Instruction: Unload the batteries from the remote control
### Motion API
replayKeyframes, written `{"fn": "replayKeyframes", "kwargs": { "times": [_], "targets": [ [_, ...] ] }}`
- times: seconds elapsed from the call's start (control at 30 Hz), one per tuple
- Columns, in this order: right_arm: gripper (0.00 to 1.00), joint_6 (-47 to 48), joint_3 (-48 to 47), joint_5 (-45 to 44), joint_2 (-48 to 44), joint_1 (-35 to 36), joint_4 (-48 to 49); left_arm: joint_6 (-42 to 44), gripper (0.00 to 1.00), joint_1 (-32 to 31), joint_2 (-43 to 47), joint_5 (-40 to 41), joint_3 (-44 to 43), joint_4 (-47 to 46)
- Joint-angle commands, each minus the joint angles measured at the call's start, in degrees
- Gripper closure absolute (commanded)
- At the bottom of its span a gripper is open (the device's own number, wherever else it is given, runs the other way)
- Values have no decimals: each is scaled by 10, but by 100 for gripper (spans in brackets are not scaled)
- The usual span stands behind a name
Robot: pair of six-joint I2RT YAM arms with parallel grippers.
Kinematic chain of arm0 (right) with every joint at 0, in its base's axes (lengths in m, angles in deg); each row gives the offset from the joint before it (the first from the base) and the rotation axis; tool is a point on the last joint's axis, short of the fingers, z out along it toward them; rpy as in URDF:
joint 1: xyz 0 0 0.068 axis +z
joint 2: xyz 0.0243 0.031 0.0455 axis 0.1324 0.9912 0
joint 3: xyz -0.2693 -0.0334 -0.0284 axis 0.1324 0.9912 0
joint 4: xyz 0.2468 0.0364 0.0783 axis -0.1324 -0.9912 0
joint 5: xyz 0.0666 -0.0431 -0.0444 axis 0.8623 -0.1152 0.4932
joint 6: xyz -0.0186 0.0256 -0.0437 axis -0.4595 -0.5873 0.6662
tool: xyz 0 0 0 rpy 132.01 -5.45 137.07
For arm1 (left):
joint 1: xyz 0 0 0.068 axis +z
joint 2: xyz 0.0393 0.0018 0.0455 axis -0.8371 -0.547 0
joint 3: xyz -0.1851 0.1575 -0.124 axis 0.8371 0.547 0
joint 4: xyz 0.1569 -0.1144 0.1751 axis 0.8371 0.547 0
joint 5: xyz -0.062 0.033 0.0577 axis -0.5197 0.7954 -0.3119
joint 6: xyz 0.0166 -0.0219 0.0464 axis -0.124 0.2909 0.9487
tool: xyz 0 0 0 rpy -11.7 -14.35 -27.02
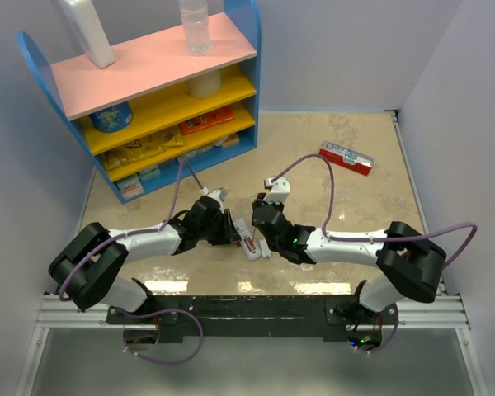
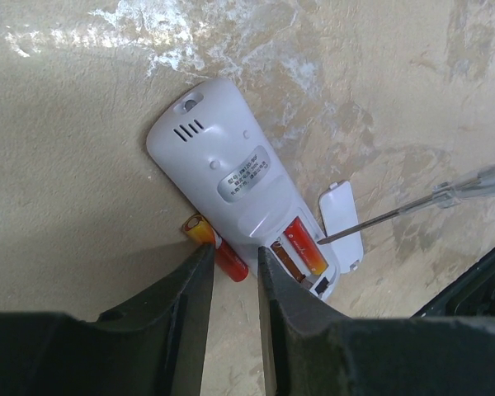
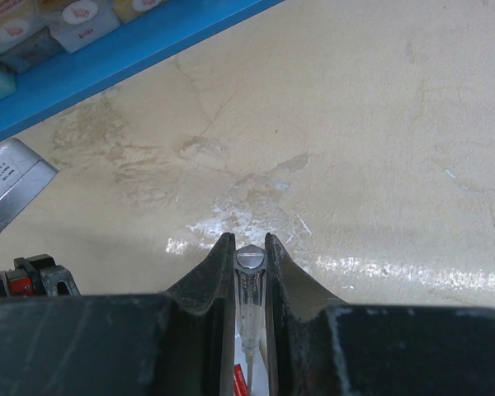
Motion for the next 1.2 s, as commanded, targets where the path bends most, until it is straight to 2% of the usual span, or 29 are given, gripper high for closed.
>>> {"fn": "replayKeyframes", "kwargs": {
  "times": [0.0,0.27,0.63,0.8,0.93,1.1,1.17],
  "targets": [
    [100,-4,-23,-41,6,7,24,9,67,3,-4,-1,-13,-23],
    [100,-5,-21,-96,17,38,22,4,68,3,-8,-5,-4,-35],
    [100,10,6,-218,62,111,62,-2,68,3,-3,-5,6,-37],
    [100,12,0,-227,60,126,56,-2,68,3,5,-5,9,-36],
    [100,75,4,-251,70,137,106,-3,68,2,7,-6,6,-30],
    [100,97,11,-227,39,138,119,0,68,4,20,-3,-1,-22],
    [100,130,24,-216,34,139,154,0,68,7,26,-7,-11,-11]
  ]
}}
